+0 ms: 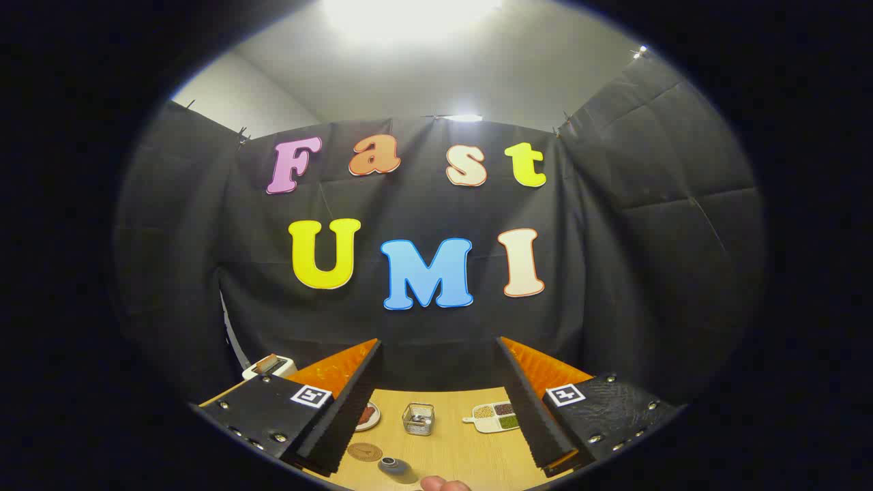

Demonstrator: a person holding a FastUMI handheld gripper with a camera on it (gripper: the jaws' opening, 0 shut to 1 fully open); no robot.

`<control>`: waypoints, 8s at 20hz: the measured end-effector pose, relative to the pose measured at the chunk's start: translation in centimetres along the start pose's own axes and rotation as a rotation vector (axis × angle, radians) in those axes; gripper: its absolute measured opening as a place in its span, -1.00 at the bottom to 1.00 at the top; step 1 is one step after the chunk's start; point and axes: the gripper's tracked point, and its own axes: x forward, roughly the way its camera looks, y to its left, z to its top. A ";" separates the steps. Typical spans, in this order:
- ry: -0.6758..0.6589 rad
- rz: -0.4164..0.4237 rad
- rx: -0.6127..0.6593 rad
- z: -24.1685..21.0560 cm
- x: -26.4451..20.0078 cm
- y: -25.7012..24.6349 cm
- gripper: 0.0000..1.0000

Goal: Take the bottle from table, then pour the juice into the cup, finally place the bottle on the coaster

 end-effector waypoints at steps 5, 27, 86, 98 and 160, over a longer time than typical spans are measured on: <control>-0.006 0.006 0.000 -0.8 0.2 0.4 0.97; -0.100 0.072 0.010 -10.5 -1.3 5.4 0.98; 0.290 0.370 -1.039 -35.4 1.1 15.8 0.57; 0.173 0.506 -1.373 -35.7 2.5 19.4 0.57; -0.157 0.628 -2.060 -30.5 4.6 23.4 0.56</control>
